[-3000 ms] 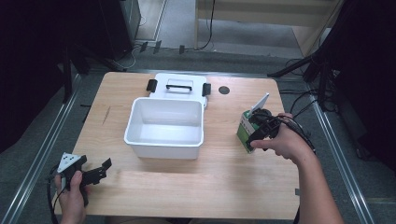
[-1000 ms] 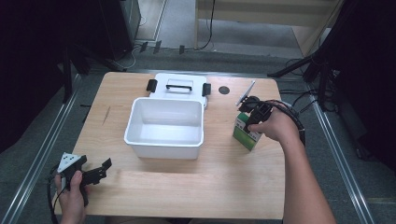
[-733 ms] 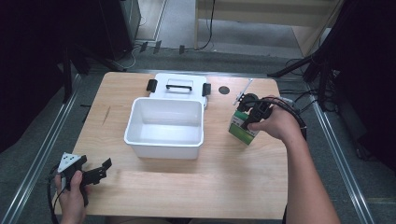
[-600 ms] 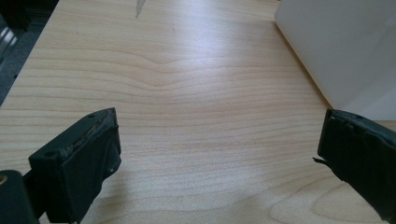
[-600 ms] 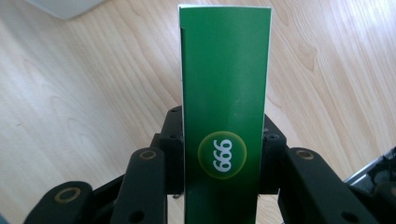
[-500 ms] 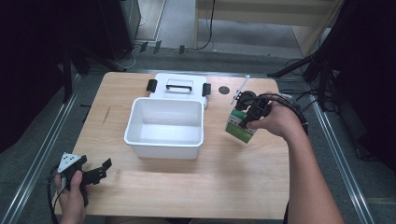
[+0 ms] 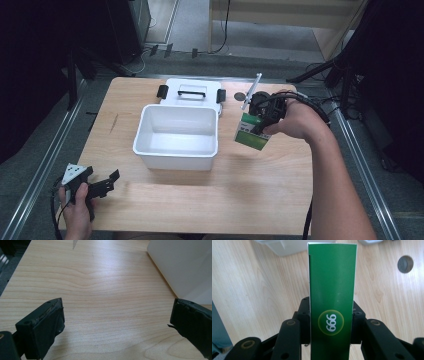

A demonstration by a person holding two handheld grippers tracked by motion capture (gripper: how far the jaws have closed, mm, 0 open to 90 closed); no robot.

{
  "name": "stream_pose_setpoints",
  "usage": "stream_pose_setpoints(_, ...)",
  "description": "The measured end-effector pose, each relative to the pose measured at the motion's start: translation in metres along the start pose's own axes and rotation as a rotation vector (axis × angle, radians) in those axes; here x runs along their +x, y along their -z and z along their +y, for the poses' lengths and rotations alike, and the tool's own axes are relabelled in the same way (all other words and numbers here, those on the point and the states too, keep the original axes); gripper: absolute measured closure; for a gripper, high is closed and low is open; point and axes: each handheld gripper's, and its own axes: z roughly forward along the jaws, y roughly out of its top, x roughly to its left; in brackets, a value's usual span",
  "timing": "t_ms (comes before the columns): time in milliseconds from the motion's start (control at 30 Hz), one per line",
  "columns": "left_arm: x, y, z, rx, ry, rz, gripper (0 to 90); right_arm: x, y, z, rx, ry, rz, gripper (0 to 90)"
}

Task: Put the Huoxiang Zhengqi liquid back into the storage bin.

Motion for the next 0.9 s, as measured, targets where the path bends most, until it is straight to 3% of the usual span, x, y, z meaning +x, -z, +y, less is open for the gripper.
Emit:
stream_pose_setpoints(300, 0.000, 0.000, 0.000, 0.002, 0.002, -0.002, 0.3, 0.002, 0.015, 0.012, -0.039, 0.076, -0.011, 64.6)
stream_pose_setpoints(900, 0.000, 0.000, 0.000, 0.002, 0.004, -0.002, 0.3, 0.007, 0.054, 0.042, -0.058, 0.151, -0.036, 64.6)
